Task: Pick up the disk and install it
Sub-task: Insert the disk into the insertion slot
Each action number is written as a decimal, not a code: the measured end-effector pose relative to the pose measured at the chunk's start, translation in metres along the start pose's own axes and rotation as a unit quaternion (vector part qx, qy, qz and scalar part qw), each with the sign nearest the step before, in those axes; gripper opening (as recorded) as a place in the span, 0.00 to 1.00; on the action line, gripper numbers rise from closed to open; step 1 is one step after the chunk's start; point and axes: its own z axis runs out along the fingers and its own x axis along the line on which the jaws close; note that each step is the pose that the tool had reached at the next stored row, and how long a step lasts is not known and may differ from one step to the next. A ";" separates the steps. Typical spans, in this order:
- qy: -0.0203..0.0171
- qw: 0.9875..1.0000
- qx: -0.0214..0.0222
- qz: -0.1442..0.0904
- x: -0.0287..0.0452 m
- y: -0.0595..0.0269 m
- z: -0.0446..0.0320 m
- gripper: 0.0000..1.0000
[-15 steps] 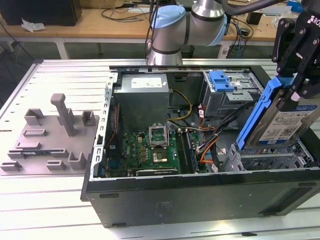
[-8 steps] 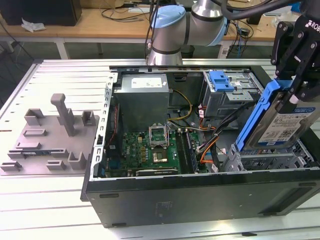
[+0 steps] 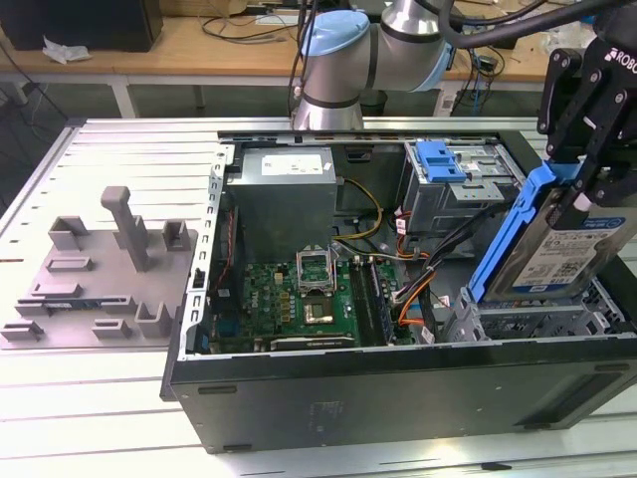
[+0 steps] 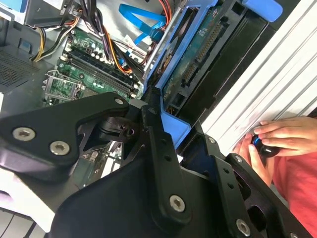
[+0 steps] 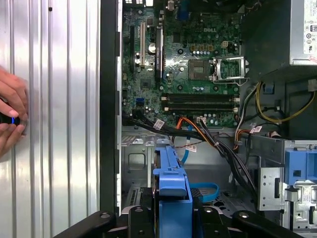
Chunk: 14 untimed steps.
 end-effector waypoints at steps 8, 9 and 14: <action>0.000 1.000 0.000 0.000 0.0005 -0.0001 0.0049 0.37; 0.000 1.000 0.000 0.000 0.0005 -0.0001 0.0053 0.37; 0.000 1.000 0.000 0.000 0.0006 -0.0002 0.0012 0.37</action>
